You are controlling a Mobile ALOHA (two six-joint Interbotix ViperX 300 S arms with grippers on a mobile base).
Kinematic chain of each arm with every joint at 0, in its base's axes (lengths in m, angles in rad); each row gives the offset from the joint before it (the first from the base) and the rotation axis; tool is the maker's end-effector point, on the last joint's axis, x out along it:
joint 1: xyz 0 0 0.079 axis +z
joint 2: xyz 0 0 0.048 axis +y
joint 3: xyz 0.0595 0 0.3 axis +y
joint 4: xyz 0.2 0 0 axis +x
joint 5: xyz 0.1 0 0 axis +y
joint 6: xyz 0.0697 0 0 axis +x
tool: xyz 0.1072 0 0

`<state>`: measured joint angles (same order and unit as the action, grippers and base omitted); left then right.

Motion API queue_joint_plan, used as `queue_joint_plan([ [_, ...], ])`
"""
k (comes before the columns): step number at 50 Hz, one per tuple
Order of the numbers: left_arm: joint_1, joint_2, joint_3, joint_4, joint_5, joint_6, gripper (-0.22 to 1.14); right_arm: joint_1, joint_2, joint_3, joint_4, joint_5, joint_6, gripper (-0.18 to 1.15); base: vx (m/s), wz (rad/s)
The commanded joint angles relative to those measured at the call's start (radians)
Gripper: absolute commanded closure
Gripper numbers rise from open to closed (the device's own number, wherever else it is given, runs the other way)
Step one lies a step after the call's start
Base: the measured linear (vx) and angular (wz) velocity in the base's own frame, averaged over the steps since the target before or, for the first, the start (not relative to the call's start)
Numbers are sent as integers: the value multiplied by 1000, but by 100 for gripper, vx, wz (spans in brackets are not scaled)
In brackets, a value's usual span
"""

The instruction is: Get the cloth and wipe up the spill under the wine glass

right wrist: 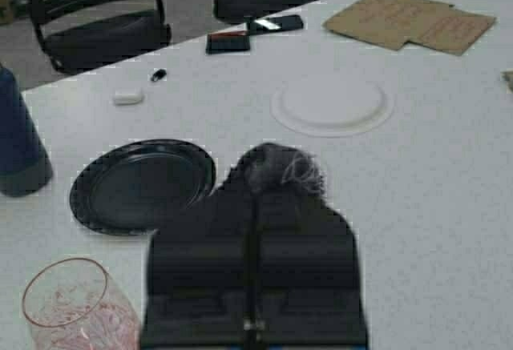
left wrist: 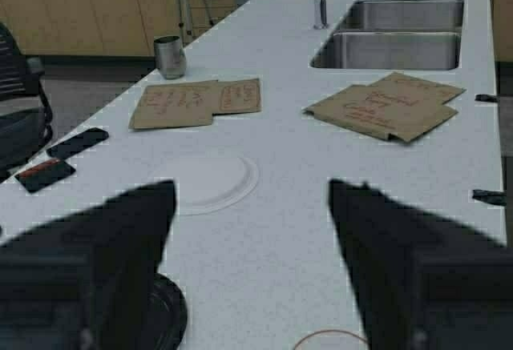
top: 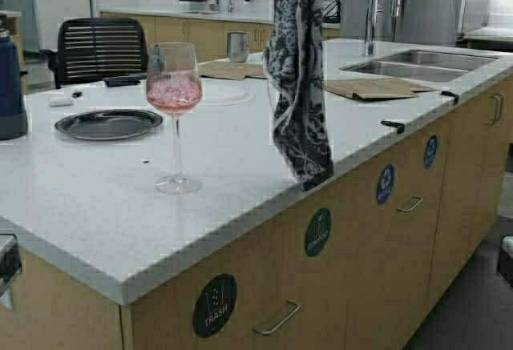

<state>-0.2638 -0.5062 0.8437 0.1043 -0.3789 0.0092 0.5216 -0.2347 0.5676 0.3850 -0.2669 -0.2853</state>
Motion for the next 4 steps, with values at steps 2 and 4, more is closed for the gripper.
queue_joint_plan([
  [2,-2,-5,-26,-2,-3,0,-2,0,-44,-25,-3,-6,-18,92,0,0],
  [4,-2,-5,-26,-2,-3,0,-2,0,-48,-23,-3,-6,-25,92,0,0],
])
